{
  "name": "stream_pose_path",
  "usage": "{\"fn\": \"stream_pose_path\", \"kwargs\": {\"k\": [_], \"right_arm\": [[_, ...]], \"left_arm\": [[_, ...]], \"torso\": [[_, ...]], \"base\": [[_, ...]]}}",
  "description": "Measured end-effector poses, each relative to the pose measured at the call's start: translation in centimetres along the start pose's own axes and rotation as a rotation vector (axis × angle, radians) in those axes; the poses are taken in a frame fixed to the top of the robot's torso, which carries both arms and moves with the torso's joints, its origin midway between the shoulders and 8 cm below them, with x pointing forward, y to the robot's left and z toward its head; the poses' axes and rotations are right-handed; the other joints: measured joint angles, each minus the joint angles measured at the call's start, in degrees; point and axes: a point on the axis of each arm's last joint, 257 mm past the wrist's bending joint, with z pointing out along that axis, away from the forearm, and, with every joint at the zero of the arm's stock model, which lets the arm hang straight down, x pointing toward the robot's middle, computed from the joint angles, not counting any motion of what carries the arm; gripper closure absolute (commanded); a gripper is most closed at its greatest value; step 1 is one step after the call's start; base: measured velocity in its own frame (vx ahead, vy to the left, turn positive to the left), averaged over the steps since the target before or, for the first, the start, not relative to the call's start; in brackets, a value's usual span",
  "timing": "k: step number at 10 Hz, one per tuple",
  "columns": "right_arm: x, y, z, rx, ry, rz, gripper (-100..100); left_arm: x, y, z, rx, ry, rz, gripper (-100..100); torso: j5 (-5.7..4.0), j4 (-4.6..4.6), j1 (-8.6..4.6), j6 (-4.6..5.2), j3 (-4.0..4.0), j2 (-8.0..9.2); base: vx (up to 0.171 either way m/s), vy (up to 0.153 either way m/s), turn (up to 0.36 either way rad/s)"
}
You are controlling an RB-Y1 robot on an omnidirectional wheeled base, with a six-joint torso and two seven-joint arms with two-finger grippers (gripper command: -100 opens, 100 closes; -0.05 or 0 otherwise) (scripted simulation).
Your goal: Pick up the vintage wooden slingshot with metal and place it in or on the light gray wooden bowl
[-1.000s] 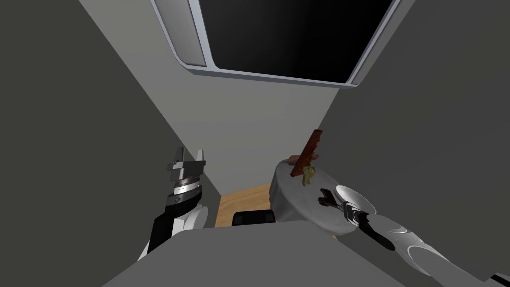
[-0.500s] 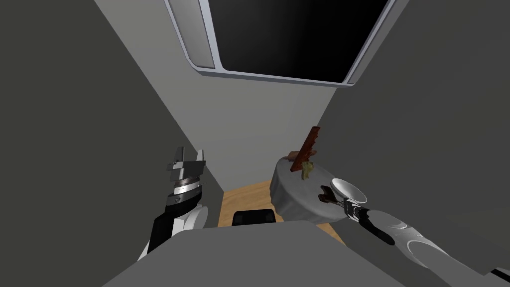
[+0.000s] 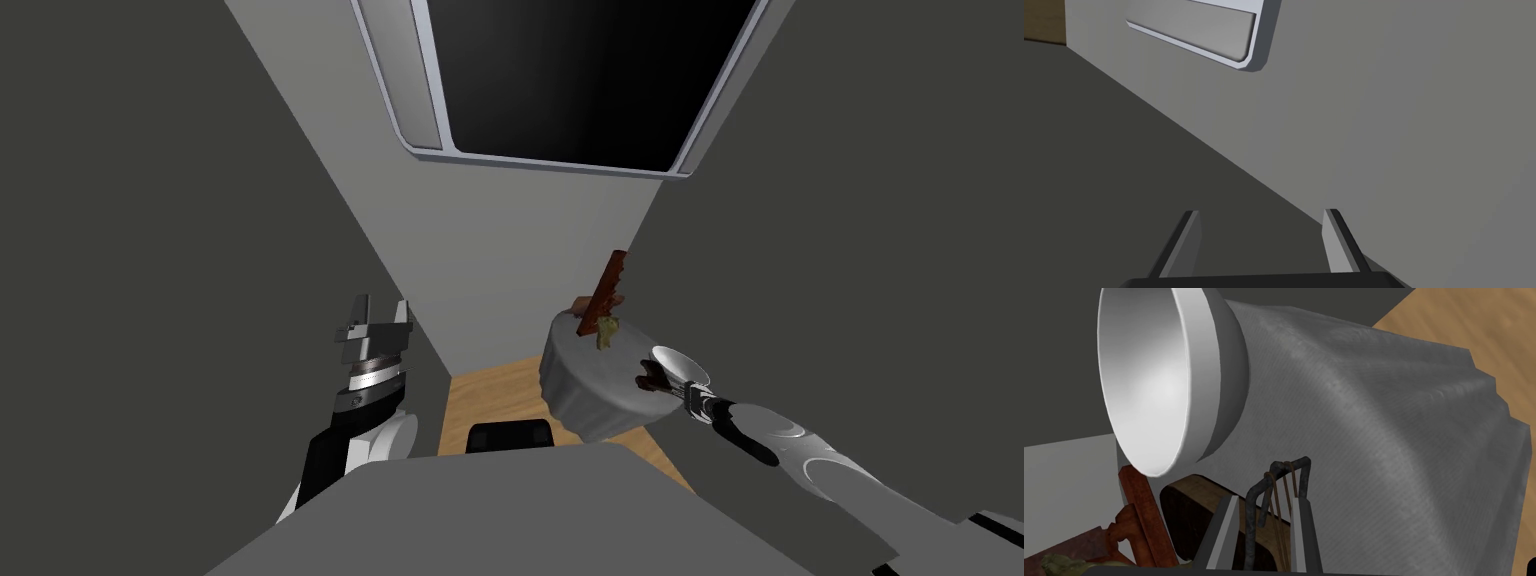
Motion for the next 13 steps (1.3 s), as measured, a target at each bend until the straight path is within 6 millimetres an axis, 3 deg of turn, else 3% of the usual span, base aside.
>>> {"fn": "stream_pose_path", "kwargs": {"k": [2, 5, 10, 13], "right_arm": [[-1.4, -2.8, 0.3, 0.037, -0.02, 0.016, 100], [-2.4, -4.9, 0.3, 0.072, -0.038, 0.044, 100], [-5.0, -10.3, 0.2, 0.146, -0.087, 0.042, 100], [-7.2, -13.2, -0.2, 0.184, -0.124, 0.033, 100]], "left_arm": [[0.0, 0.0, 0.0, 0.0, 0.0, 0.0, 0], [0.0, 0.0, 0.0, 0.0, 0.0, 0.0, 0], [0.0, 0.0, 0.0, 0.0, 0.0, 0.0, 0], [0.0, 0.0, 0.0, 0.0, 0.0, 0.0, 0]], "torso": [[0.14, 0.1, -0.02, 0.18, 0.2, 0.31], [0.34, 0.08, -0.29, 0.48, 0.08, 0.03], [0.42, 0.24, -0.56, 0.5, 0.3, 0.34], [0.42, 0.3, -0.79, 0.51, 0.36, 0.4]], "base": [[-0.191, -0.049, 0.042], [-0.096, -0.065, 0.037], [-0.136, -0.098, 0.075], [-0.142, -0.169, 0.142]]}}
